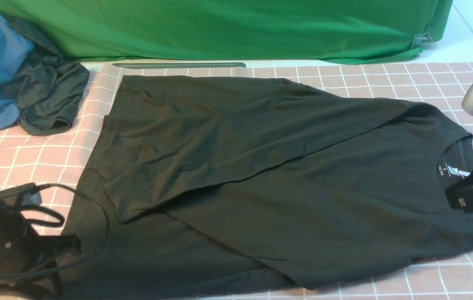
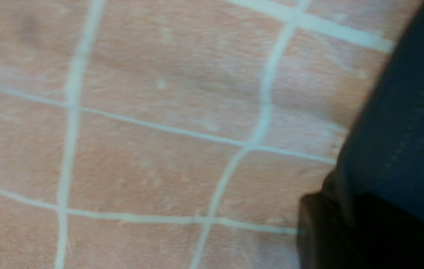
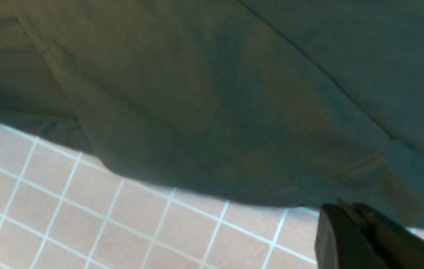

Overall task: Fold a long-sleeved shirt over a pink coffee tablecloth.
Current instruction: 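Grasp the near edge of the shirt at its hem and shoulder corners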

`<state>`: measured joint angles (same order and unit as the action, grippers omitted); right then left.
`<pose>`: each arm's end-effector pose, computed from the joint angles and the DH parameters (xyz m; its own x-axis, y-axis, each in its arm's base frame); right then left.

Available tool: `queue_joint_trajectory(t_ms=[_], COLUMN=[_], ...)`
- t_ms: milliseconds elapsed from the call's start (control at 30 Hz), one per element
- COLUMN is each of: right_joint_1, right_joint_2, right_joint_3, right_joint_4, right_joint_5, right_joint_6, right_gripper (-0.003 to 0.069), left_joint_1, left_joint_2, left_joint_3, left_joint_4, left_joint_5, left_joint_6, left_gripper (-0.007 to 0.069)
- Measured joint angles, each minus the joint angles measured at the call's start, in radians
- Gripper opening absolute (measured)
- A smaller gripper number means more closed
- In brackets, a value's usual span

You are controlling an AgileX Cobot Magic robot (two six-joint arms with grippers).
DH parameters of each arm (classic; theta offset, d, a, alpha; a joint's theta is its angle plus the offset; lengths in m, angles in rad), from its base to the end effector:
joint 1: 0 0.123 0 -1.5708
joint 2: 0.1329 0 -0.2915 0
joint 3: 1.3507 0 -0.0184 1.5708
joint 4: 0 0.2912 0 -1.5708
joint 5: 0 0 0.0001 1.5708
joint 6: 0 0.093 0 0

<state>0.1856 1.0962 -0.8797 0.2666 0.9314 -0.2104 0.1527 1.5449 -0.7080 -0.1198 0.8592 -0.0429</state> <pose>0.2314 0.0635 0.2998 -0.8343 -0.2052 -0.5116 -0.3261 0.9321 0.1579 0.2518 0.0302 0.1353 -0.9618 -0.2700 0.0452 -0.2730 0.9582 -0.0856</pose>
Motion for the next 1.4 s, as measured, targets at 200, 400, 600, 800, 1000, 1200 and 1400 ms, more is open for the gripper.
queue_joint_trajectory(t_ms=[200,400,600,800,1000,1200,1400], right_joint_1=[0.0,0.0,0.0,0.0,0.0,0.0,0.0], right_joint_2=[0.073,0.239,0.398,0.49,0.575,0.604,0.61], right_joint_3=[-0.001,-0.001,-0.001,-0.001,-0.002,-0.002,-0.002], right_joint_4=[-0.014,-0.031,-0.031,-0.03,-0.001,0.023,0.027], right_joint_5=[0.067,0.089,0.088,0.026,-0.047,-0.108,-0.125], right_joint_6=[0.031,0.043,-0.019,-0.029,-0.037,-0.064,-0.107], right_gripper=[0.007,0.0111,0.0367,0.0445,0.044,0.0349,0.0055], left_joint_1=[-0.001,-0.001,-0.001,-0.001,-0.001,-0.001,-0.001], left_joint_2=[-0.07,-0.179,-0.249,-0.25,-0.25,-0.25,-0.25], left_joint_3=[-0.042,-0.044,-0.044,-0.044,-0.044,-0.044,-0.044], left_joint_4=[-0.022,-0.026,-0.029,-0.051,-0.052,-0.052,-0.052], left_joint_5=[0.051,0.089,0.093,0.076,0.067,0.062,0.052], left_joint_6=[0.006,0.008,0.012,0.012,0.012,0.012,0.011], left_gripper=[0.0046,0.0046,0.0046,0.0046,0.0046,0.0046,0.0046])
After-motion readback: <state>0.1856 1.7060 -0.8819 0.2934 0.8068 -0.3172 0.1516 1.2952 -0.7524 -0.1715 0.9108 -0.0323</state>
